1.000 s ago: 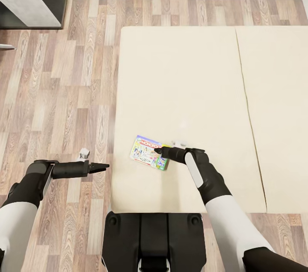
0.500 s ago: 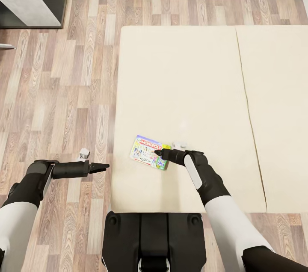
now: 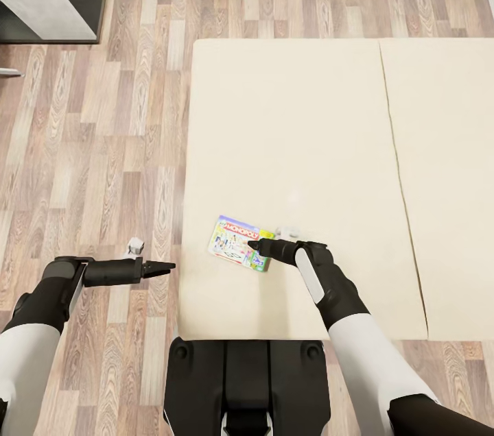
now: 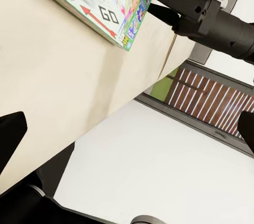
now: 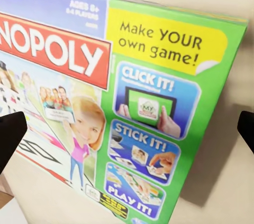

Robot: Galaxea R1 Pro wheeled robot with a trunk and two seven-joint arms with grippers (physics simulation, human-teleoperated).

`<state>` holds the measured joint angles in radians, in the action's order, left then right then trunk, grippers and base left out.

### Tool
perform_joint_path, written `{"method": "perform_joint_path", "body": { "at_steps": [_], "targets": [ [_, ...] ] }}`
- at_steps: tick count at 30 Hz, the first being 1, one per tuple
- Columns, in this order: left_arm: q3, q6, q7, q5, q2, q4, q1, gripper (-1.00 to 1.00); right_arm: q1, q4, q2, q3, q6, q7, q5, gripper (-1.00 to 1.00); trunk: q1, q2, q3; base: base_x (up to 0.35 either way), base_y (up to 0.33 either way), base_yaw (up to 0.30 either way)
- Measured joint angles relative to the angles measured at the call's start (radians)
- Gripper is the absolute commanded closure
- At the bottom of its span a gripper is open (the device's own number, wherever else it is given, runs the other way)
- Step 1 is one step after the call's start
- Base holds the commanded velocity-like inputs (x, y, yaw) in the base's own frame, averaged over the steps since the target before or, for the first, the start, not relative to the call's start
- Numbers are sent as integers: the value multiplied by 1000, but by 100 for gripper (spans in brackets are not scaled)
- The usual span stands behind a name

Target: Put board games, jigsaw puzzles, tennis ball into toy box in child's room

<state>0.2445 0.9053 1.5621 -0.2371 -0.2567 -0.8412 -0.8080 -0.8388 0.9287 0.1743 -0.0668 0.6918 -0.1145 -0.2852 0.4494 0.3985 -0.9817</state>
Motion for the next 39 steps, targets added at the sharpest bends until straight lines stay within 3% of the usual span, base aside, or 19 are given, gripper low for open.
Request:
{"method": "perform_joint_path", "body": {
  "at_steps": [39],
  "targets": [
    [0, 0, 0, -1, 0, 0, 0, -100, 0, 2, 0, 0, 1, 0, 0, -100, 0, 0, 0, 0, 44, 0]
  ]
}}
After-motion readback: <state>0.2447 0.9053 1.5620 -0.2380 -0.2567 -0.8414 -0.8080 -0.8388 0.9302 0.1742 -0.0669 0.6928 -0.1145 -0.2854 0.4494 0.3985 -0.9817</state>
